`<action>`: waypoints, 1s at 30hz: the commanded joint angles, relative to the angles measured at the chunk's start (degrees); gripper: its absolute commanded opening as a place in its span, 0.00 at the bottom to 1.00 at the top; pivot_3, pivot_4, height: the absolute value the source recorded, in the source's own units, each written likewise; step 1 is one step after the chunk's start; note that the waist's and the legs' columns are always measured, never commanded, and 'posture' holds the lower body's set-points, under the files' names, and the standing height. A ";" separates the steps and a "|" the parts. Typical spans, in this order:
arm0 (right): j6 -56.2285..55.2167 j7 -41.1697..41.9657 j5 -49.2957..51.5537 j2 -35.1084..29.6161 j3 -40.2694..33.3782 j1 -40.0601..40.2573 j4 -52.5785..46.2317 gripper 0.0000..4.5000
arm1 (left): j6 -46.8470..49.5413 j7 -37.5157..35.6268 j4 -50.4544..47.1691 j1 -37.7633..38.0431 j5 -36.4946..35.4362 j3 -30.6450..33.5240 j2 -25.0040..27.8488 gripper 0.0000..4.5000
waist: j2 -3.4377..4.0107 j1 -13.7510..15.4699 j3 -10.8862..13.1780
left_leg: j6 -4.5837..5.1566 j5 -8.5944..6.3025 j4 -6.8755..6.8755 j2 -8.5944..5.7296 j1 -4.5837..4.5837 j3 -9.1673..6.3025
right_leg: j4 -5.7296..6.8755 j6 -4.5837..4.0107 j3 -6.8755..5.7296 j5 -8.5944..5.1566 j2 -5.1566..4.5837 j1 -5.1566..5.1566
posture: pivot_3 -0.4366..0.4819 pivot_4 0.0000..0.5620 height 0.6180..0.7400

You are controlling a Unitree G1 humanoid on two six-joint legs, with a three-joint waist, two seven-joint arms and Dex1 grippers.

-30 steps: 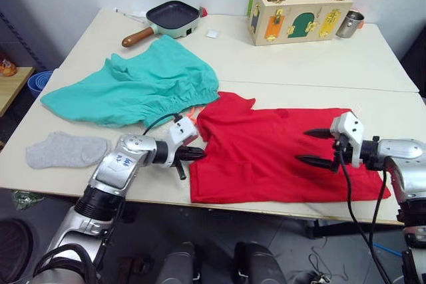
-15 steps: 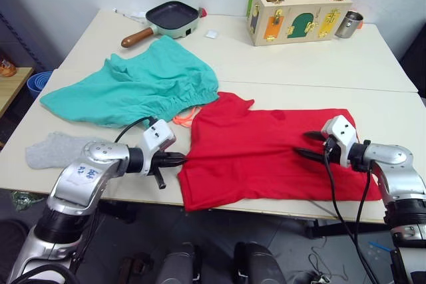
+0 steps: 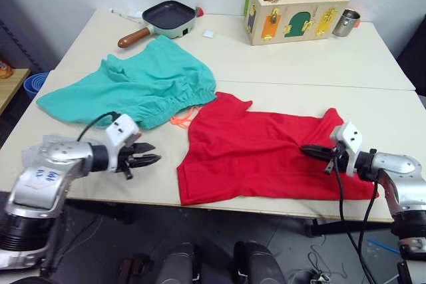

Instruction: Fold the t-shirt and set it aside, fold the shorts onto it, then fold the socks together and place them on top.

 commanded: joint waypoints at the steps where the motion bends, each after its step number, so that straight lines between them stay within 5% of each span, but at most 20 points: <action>1: 3.35 2.61 2.89 -3.71 -2.94 -1.48 -1.92 0.20 | -3.27 -2.37 3.05 -3.18 -0.45 1.71 1.67 0.68 | 0.00 0.28 0.00 | 0.00 0.00 -0.01 0.00 0.00 -0.01 | -0.05 0.00 -0.01 0.00 -0.02 0.00 | 0.48 0.27 1.00; 6: 2.29 3.01 -0.12 -7.21 -2.04 -5.16 3.65 0.59 | -2.90 -1.87 6.20 -9.12 -1.77 0.54 -1.14 1.00 | 0.00 0.34 0.00 | 0.01 -0.10 0.00 -0.06 -0.03 -0.04 | -0.13 0.00 -0.02 0.00 -0.11 -0.03 | 0.48 0.27 1.00; 11: 0.29 0.76 -1.56 -6.76 -2.62 -12.86 14.41 0.97 | -4.44 0.61 10.14 -14.91 -0.09 -1.64 -5.84 1.00 | 0.00 0.00 0.00 | 0.04 -0.07 -0.15 -0.05 -0.05 0.05 | 0.02 0.00 -0.04 0.00 -0.02 -0.08 | 0.48 0.27 1.00; 21: 0.10 -5.25 -15.32 -4.59 6.26 -36.18 44.43 1.00 | -1.76 3.92 28.21 -30.83 5.70 -11.40 -18.33 1.00 | 0.00 0.10 0.01 | 0.13 0.00 0.09 -0.06 -0.13 0.16 | 0.13 0.01 -0.04 0.00 0.08 -0.10 | 0.48 0.27 1.00; 30: -0.43 -6.66 -21.44 -2.36 8.56 -44.18 53.59 1.00 | -5.89 9.18 44.72 -40.47 8.88 -11.31 -29.32 1.00 | -0.01 0.07 0.01 | 0.13 0.03 0.15 -0.08 -0.66 0.15 | 0.24 0.04 -0.10 0.02 0.12 -0.61 | 0.48 0.27 1.00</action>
